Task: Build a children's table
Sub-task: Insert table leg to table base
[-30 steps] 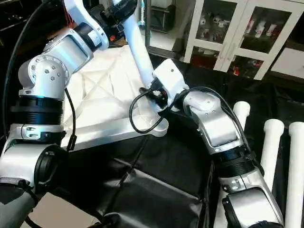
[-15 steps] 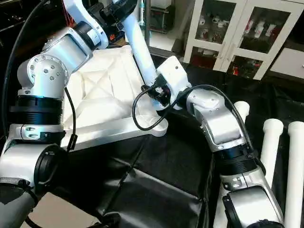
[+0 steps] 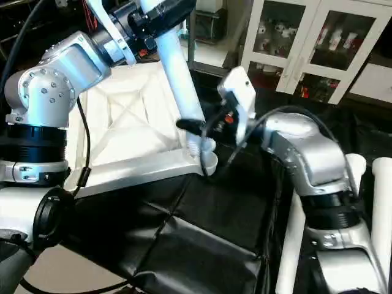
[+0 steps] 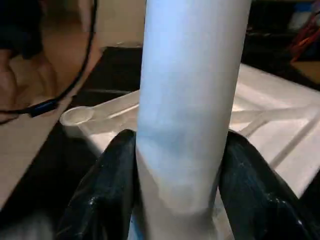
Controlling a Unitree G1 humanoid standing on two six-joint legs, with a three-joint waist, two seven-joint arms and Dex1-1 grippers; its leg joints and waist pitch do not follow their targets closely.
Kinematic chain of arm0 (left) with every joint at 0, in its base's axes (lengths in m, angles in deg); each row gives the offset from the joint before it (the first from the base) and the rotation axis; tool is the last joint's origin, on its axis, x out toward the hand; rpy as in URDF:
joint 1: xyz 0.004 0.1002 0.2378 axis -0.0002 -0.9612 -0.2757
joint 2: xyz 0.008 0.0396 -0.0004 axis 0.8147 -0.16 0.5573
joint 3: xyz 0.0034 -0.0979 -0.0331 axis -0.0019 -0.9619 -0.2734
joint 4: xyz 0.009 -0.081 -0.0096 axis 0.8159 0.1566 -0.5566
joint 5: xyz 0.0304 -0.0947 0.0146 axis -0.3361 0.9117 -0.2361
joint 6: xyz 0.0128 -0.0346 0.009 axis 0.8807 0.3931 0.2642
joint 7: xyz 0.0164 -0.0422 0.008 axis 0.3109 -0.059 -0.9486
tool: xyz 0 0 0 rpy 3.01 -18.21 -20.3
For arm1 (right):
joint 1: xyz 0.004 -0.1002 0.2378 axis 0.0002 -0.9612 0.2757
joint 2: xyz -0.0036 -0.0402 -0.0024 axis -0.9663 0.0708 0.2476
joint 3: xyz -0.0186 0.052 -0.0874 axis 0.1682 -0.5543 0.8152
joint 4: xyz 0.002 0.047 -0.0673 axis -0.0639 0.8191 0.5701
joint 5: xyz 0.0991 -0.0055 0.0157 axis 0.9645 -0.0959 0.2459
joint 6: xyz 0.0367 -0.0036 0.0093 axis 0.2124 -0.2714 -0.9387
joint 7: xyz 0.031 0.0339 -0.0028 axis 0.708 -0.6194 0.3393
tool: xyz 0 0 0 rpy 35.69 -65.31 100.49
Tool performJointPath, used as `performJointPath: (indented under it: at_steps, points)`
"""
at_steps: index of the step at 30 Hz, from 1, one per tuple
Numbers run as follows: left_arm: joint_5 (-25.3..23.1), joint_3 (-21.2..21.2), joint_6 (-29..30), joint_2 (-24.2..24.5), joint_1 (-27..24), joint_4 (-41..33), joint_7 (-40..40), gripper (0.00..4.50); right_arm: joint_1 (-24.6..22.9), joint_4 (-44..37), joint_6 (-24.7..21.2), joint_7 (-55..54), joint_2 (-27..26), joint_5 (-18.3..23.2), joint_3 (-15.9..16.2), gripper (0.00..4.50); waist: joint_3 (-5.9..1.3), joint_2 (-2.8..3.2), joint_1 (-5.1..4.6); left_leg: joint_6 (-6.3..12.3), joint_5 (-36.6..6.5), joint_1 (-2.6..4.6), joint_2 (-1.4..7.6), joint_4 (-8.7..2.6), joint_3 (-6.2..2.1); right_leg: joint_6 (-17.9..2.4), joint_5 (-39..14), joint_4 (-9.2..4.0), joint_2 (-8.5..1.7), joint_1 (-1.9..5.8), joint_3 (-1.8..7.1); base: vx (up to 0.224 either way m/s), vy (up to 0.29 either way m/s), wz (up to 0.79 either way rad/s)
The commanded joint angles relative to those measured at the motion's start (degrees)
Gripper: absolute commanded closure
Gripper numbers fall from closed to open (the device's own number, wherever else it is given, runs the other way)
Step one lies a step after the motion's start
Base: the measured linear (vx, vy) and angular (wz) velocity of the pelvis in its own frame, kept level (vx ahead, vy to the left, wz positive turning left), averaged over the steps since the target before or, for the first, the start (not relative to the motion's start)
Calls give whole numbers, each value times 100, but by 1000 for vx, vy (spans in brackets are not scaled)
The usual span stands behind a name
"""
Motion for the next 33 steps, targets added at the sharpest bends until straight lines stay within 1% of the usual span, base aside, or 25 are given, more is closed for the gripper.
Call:
performJointPath:
  at_steps: [1, 3, 4, 6, 7, 9, 11, 12, 13, 15, 16, 18, 20, 21, 22, 23, 24, 27, 30, 31, 32, 33]
  points:
    - [229, -149, 233, 41, 94, -158, 145, 117, -51, -330, -186, 255, 113, 233, -93, 257, -467, 26, 8, 262, -781, 105, 262, -412, -117, -1440, -918, -317, -302, 411, 278, 0, 0, 0]
    - [430, -248, 434, 40, 111, -174, 204, 115, -87, -398, -321, 361, 178, 384, -151, 257, -469, 18, 8, 259, -804, 107, 251, -406, -109, -1458, -950, -313, -304, 412, 276, 0, 0, 0]
    - [556, -259, 527, 82, 111, -167, 299, 115, -123, -472, -494, 485, 272, 610, -220, 257, -468, 26, 22, 284, -781, 107, 257, -409, -117, -1452, -964, -321, -306, 409, 275, 0, 0, 0]
    - [602, -248, 549, 108, 104, -167, 352, 115, -147, -517, -614, 567, 328, 769, -273, 257, -474, 23, 29, 334, -752, 104, 257, -408, -120, -1453, -948, -322, -297, 410, 270, 0, 0, 0]
    - [651, -266, 611, 109, 105, -168, 359, 115, -158, -534, -760, 633, 344, 945, -358, 258, -474, 23, 27, 324, -762, 103, 254, -404, -117, -1436, -986, -324, -300, 408, 269, 0, 0, 0]
    - [679, -265, 654, 112, 103, -174, 378, 115, -170, -543, -865, 685, 358, 1086, -429, 258, -471, 19, 33, 317, -749, 94, 254, -401, -120, -1418, -1034, -331, -304, 403, 265, 0, 0, 0]
    - [748, -245, 735, 114, 90, -210, 425, 115, -205, -505, -1126, 838, 400, 1433, -620, 259, -478, 9, 40, 341, -687, 92, 255, -401, -122, -1418, -1028, -329, -304, 411, 263, 0, 0, 0]
    - [757, -242, 751, 115, 85, -221, 421, 143, -211, -493, -1177, 865, 405, 1494, -656, 259, -479, 5, 39, 344, -672, 91, 254, -396, -120, -1407, -1029, -330, -301, 409, 262, 0, 0, 0]
    - [767, -254, 794, 112, 81, -241, 413, 150, -218, -500, -1224, 877, 416, 1535, -680, 259, -480, -18, 40, 339, -657, 91, 258, -397, -120, -1400, -1036, -331, -306, 410, 262, 0, 0, 0]
    - [777, -274, 844, 105, 73, -275, 395, 150, -228, -510, -1272, 898, 435, 1568, -697, 259, -474, -11, 44, 331, -614, 85, 254, -394, -117, -1386, -1072, -332, -308, 403, 264, 0, 0, 0]
    - [806, -283, 883, 109, 67, -292, 379, 157, -233, -523, -1307, 901, 452, 1602, -702, 259, -475, -9, 48, 313, -615, 87, 251, -392, -116, -1371, -1119, -333, -310, 401, 261, 0, 0, 0]
    - [857, -288, 931, 116, 58, -312, 366, 189, -236, -540, -1378, 910, 475, 1687, -709, 259, -469, -12, 44, 299, -667, 90, 245, -394, -115, -1322, -1251, -353, -305, 402, 257, 0, 0, 0]
    - [893, -289, 964, 121, 49, -331, 347, 193, -240, -553, -1429, 914, 492, 1742, -714, 259, -473, -32, 53, 288, -632, 91, 247, -393, -114, -1294, -1275, -354, -312, 404, 261, 0, 0, 0]
    - [917, -297, 992, 121, 44, -342, 335, 194, -238, -555, -1465, 923, 503, 1760, -708, 259, -474, -21, 54, 298, -592, 87, 250, -392, -118, -1294, -1248, -347, -304, 397, 260, 0, 0, 0]
    - [923, -301, 999, 121, 43, -344, 330, 221, -236, -556, -1483, 922, 509, 1771, -707, 259, -471, -24, 53, 297, -599, 86, 247, -391, -116, -1285, -1268, -354, -304, 396, 258, 0, 0, 0]
    - [928, -305, 1005, 118, 39, -350, 321, 221, -234, -555, -1487, 919, 512, 1771, -700, 259, -474, -38, 57, 294, -590, 84, 244, -389, -115, -1271, -1287, -349, -307, 399, 258, 0, 0, 0]
    - [930, -307, 1010, 116, 36, -355, 316, 234, -233, -554, -1488, 914, 514, 1772, -697, 259, -472, -35, 57, 294, -583, 81, 244, -390, -115, -1263, -1297, -352, -307, 398, 258, 0, 0, 0]
    - [955, -323, 1060, 110, 19, -375, 318, 239, -227, -575, -1470, 902, 525, 1730, -656, 259, -469, -31, 57, 286, -579, 82, 242, -389, -114, -1242, -1348, -360, -305, 390, 256, 0, 0, 0]
    - [975, -383, 1086, 86, 28, -341, 159, 265, -230, -608, -1428, 855, 534, 1669, -614, 259, -471, -34, 57, 282, -569, 80, 241, -386, -113, -1234, -1339, -357, -304, 391, 256, 0, 0, 0]
    - [982, -410, 1089, 77, 36, -319, 109, 265, -231, -618, -1405, 829, 542, 1652, -604, 259, -473, -19, 58, 274, -568, 77, 239, -383, -114, -1235, -1327, -353, -304, 393, 256, 0, 0, 0]
    - [986, -426, 1090, 71, 41, -306, 84, 267, -232, -624, -1391, 811, 549, 1646, -599, 259, -475, -30, 57, 278, -550, 72, 237, -384, -117, -1227, -1319, -356, -304, 401, 252, 0, 0, 0]
    - [980, -431, 1081, 74, 53, -277, 87, 270, -230, -622, -1377, 797, 555, 1633, -593, 259, -476, -17, 60, 278, -548, 74, 237, -383, -119, -1225, -1317, -353, -303, 399, 251, 0, 0, 0]
